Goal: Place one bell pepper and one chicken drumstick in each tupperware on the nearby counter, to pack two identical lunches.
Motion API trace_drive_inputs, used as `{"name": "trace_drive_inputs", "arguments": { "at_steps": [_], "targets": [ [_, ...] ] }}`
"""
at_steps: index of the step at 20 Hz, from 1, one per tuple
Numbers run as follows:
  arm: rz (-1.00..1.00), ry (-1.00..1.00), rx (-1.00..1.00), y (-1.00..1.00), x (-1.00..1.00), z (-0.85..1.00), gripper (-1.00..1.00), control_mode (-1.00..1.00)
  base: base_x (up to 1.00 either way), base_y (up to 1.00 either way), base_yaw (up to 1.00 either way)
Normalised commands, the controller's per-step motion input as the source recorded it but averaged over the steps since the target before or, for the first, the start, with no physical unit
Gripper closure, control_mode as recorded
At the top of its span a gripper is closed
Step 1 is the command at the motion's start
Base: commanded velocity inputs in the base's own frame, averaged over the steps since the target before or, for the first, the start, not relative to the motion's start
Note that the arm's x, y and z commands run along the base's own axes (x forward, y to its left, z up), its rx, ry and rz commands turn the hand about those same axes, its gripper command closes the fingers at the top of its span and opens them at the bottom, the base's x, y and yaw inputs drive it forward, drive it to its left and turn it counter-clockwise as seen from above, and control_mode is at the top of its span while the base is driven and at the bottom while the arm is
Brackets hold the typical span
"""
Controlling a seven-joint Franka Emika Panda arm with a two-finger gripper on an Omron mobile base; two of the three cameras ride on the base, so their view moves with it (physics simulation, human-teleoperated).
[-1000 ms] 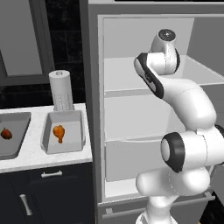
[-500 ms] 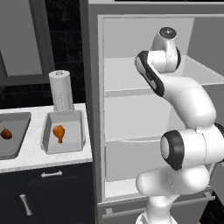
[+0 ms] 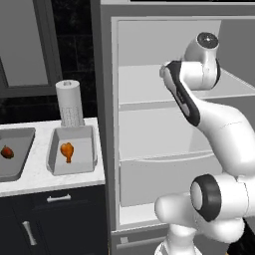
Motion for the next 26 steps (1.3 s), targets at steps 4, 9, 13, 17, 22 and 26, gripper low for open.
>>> {"name": "trace_drive_inputs", "arguments": {
  "at_steps": [4,9,13,17,22,26],
  "targets": [
    [0.0,-0.13,0.09,0.0,-1.0,0.12,1.0,-1.0,0.0,0.0,0.0],
    [0.0,-0.05,0.07,0.0,-1.0,0.18,1.0,-1.0,0.0,0.0,0.0],
    [0.0,0.0,0.01,0.0,-1.0,0.09,1.0,-1.0,0.0,0.0,0.0],
    [0.01,0.03,0.0,0.02,-1.0,0.0,1.0,-1.0,0.0,0.0,0.0],
    [0.01,0.05,-0.01,0.02,-1.0,-0.17,1.0,-1.0,0.0,0.0,0.0],
    [0.03,0.03,-0.01,0.2,-0.96,-0.51,1.0,-1.0,0.0,0.0,0.0]
  ]
}}
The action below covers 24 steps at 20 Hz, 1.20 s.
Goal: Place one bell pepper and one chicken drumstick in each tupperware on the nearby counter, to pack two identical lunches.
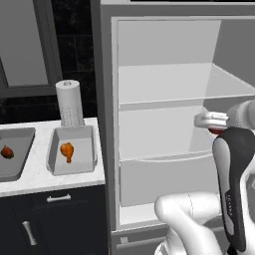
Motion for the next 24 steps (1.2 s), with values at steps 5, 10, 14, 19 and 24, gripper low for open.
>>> {"name": "trace_drive_inputs", "arguments": {
  "at_steps": [5,10,14,19,24],
  "targets": [
    [0.0,0.31,-0.21,0.43,-0.2,-0.44,1.0,-1.0,0.0,0.0,0.0],
    [0.0,0.3,-0.16,0.13,0.07,-0.03,1.0,-1.0,0.0,0.0,0.0],
    [0.02,0.07,-0.03,0.01,0.0,-0.06,1.0,1.0,-0.58,0.42,0.05],
    [0.0,0.0,0.0,0.0,0.0,0.0,1.0,1.0,-0.71,0.98,0.11],
    [0.0,0.0,0.0,0.0,0.0,0.0,1.0,1.0,-0.2,1.0,0.03]
  ]
}}
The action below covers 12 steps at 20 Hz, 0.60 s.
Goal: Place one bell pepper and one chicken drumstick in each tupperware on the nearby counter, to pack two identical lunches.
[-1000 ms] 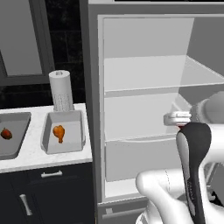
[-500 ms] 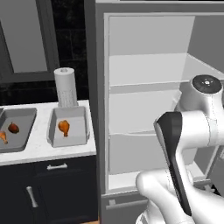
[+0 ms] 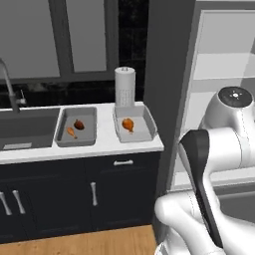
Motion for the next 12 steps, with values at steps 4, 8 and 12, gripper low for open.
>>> {"name": "trace_drive_inputs", "arguments": {
  "at_steps": [4,8,12],
  "targets": [
    [0.0,0.0,0.0,0.0,0.0,0.0,1.0,1.0,0.26,0.85,0.01],
    [0.0,0.0,0.0,0.0,0.0,0.0,1.0,1.0,0.44,0.74,0.0],
    [0.0,0.0,0.0,0.0,0.0,0.0,1.0,1.0,0.62,0.27,-0.08]
  ]
}}
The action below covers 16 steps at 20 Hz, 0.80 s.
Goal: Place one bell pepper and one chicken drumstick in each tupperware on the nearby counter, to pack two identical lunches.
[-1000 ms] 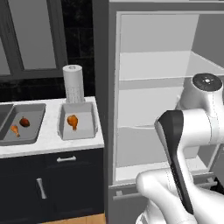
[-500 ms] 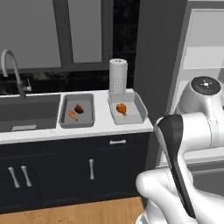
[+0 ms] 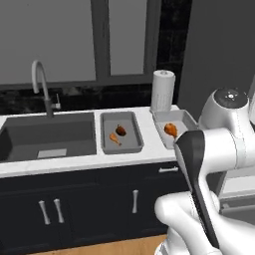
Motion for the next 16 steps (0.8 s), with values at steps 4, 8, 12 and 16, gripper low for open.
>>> {"name": "trace_drive_inputs", "arguments": {
  "at_steps": [4,8,12,16],
  "targets": [
    [0.0,0.0,0.0,0.0,0.0,0.0,1.0,1.0,0.44,0.0,-0.2],
    [0.0,0.0,0.0,0.0,0.0,0.0,1.0,1.0,0.49,0.0,-0.26],
    [0.0,0.0,0.0,0.0,0.0,0.0,1.0,1.0,0.77,0.0,-0.25],
    [0.0,0.0,0.0,0.0,0.0,0.0,1.0,1.0,0.75,0.0,-0.16]
  ]
}}
